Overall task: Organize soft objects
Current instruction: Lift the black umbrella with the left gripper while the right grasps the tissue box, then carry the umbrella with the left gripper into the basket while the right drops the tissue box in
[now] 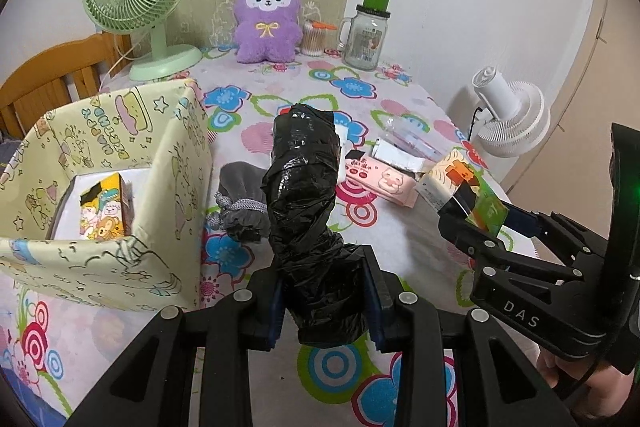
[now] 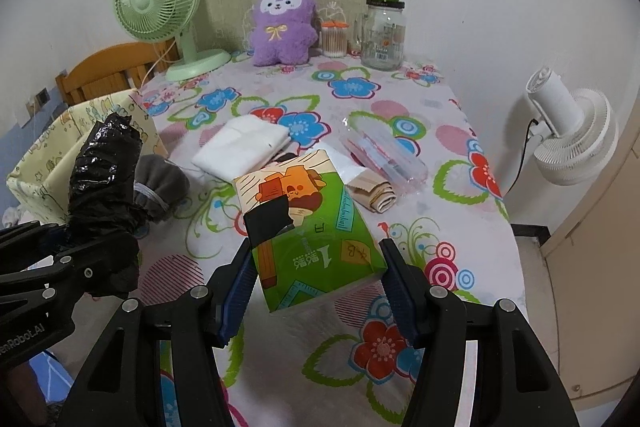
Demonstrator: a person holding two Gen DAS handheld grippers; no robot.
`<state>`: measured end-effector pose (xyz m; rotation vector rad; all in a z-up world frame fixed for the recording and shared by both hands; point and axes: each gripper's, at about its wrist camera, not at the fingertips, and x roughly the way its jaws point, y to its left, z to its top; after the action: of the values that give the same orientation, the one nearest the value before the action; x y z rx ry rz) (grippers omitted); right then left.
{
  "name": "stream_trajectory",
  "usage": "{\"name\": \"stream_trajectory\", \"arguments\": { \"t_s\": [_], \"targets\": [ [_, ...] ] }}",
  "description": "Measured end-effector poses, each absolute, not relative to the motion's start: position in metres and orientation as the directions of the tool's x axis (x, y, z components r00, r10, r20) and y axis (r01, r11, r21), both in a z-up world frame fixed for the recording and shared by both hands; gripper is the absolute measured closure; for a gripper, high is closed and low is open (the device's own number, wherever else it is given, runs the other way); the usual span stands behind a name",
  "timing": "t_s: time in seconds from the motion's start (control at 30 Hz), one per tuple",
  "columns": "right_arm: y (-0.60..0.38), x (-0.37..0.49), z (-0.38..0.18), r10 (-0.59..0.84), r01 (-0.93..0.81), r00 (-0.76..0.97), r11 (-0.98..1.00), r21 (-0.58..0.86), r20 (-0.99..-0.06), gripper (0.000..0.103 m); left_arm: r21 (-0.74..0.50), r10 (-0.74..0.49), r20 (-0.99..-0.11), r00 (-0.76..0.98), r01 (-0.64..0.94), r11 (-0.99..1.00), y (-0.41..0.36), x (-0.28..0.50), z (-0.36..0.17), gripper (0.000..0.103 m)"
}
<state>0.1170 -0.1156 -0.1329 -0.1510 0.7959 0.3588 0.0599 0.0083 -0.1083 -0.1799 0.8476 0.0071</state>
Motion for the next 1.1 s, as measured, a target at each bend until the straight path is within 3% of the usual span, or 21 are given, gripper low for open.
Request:
{"name": "stream_trajectory", "arguments": {
  "t_s": [1.1],
  "targets": [
    [-0.099,0.088,-0.078,0.279,-0.368,0.734,0.93,-0.017,-0.62,0.04,-0.152,-0.015,-0.651,0.759,-0.111,0.982,0.039,0.037,-0.069,0.07]
  ]
}}
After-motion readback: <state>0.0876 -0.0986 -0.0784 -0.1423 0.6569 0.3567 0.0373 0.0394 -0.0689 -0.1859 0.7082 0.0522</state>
